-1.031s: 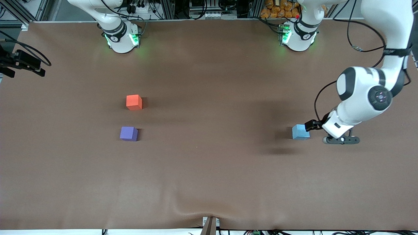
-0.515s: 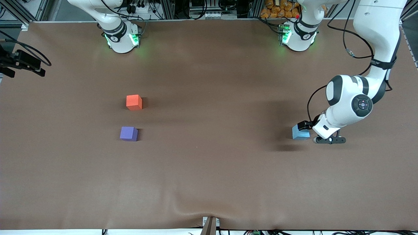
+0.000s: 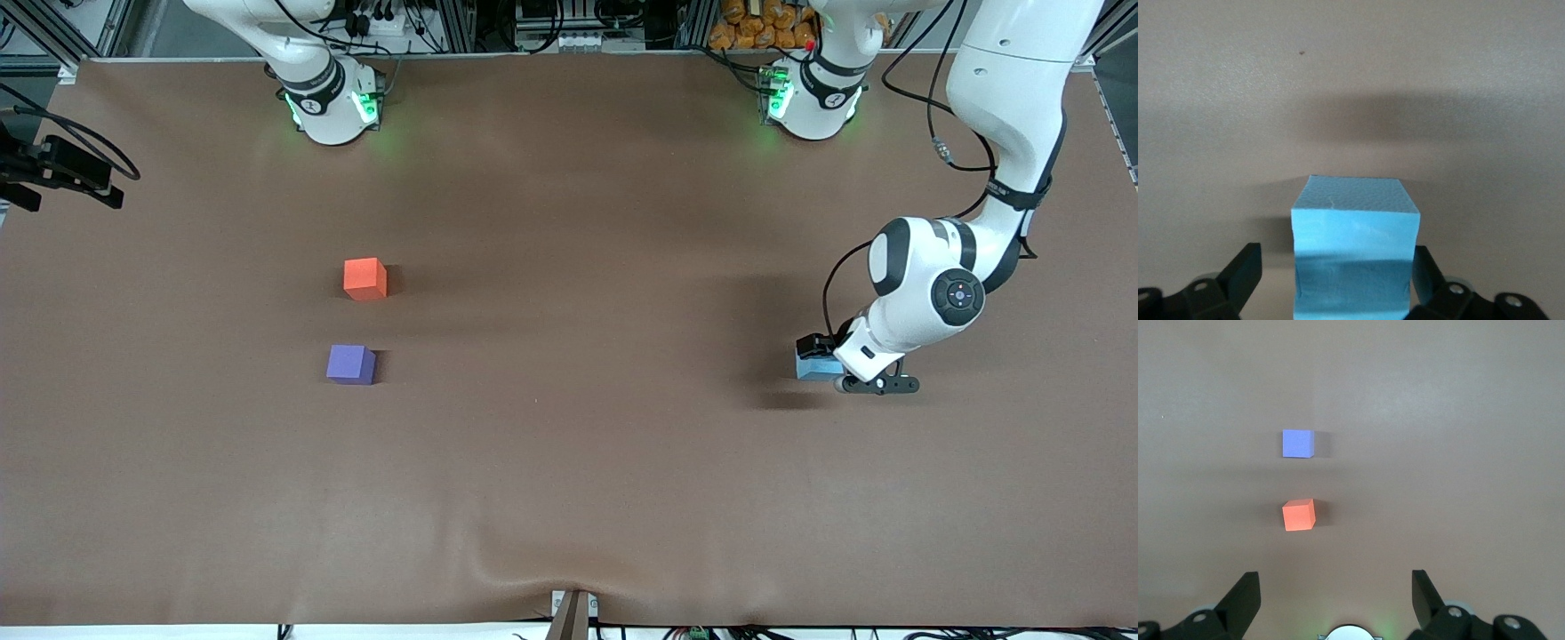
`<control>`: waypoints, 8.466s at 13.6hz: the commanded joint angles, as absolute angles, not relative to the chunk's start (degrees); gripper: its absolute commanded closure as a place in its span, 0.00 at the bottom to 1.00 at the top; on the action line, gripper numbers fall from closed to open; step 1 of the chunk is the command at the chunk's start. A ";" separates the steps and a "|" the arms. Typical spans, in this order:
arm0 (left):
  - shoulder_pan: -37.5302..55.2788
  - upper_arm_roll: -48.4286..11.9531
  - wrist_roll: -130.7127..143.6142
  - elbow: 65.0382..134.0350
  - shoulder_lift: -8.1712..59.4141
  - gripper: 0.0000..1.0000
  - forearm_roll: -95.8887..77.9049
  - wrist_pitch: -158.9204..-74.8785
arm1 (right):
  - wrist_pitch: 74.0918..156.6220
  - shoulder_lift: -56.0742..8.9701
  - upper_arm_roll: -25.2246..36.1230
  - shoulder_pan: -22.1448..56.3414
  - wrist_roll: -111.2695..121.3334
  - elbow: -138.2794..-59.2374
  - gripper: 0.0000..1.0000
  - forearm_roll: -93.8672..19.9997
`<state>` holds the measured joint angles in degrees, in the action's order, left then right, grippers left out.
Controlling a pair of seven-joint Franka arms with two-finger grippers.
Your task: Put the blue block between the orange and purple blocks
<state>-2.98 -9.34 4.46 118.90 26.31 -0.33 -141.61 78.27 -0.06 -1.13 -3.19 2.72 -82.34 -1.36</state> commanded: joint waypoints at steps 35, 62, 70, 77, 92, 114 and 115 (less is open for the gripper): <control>36.95 0.26 28.30 84.03 24.55 0.00 0.00 -118.26 | 92.27 -20.29 -1.41 26.79 -10.20 -83.85 0.00 -2.54; 2.64 -0.26 9.76 85.25 -0.35 0.00 1.67 -87.71 | 136.67 -34.80 -1.05 41.75 -84.02 -103.10 0.37 -2.55; 3.08 -1.67 10.64 85.34 0.09 0.00 1.76 -85.87 | 114.03 -20.85 -1.32 27.18 -46.84 -103.45 0.68 -5.19; 2.99 -2.72 9.76 85.16 0.26 0.00 1.85 -87.71 | 111.35 -15.38 -1.14 16.10 -16.20 -113.28 0.68 -4.48; 3.34 -2.72 9.93 85.17 2.02 0.00 1.76 -90.44 | 132.00 -18.10 -1.05 11.69 -9.23 -124.89 0.65 -4.48; 2.99 -3.69 9.84 85.78 0.26 0.00 1.76 -86.48 | 103.42 -2.46 -1.14 1.86 -6.70 -105.07 0.00 -4.31; 2.90 -4.39 9.84 85.78 0.26 0.00 1.93 -86.48 | 98.05 -2.46 -1.32 0.28 -4.33 -100.94 0.00 -4.31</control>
